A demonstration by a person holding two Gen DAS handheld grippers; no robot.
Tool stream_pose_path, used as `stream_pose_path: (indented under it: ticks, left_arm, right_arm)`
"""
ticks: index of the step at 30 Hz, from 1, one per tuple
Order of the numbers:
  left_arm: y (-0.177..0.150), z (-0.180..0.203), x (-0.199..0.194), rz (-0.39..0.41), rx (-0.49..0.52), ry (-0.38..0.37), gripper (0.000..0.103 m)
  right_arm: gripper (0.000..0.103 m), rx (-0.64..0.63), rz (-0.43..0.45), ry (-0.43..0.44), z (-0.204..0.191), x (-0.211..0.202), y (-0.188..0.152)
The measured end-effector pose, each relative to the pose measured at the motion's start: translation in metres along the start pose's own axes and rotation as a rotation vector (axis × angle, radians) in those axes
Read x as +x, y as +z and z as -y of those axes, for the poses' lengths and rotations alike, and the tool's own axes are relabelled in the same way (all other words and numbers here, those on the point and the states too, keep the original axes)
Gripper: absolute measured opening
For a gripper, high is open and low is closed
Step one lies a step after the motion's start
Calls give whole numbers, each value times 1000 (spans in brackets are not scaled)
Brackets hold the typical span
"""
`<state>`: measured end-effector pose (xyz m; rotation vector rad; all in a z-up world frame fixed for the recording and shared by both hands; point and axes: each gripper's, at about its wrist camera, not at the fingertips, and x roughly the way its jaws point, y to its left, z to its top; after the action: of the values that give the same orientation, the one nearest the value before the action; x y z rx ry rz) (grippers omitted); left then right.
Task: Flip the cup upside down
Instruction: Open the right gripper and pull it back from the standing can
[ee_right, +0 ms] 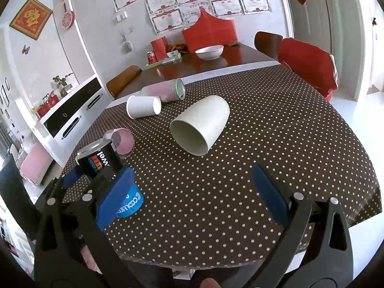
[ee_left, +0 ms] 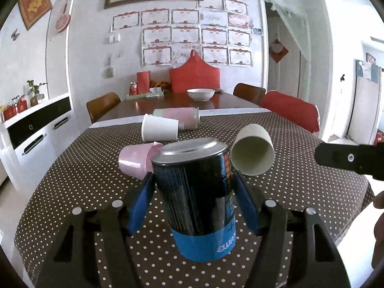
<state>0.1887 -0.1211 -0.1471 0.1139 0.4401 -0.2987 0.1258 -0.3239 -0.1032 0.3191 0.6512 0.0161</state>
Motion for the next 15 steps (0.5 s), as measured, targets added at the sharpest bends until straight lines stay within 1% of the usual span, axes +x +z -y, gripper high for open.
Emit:
stream_pose_path:
  ticks: [5, 8, 12, 13, 14, 15]
  left_arm:
    - [-5, -1, -6, 8, -2, -1, 65]
    - [-7, 1, -10, 9, 15, -2, 65]
    - [-9, 4, -14, 6, 27, -26, 66]
    - [-10, 5, -14, 3, 33, -33, 66]
    - [-10, 6, -15, -2, 42, -31, 72]
    - [-11, 8, -15, -6, 52, -27, 74]
  right_arm:
    - [97, -10, 11, -3, -6, -7, -3]
    - [97, -12, 18, -3, -8, -10, -4]
    - [97, -15, 25, -5, -10, -15, -6]
    - [97, -15, 26, -6, -10, -16, -6]
    - [97, -15, 26, -6, -10, -17, -7]
    - [97, -15, 26, -4, -11, -17, -7]
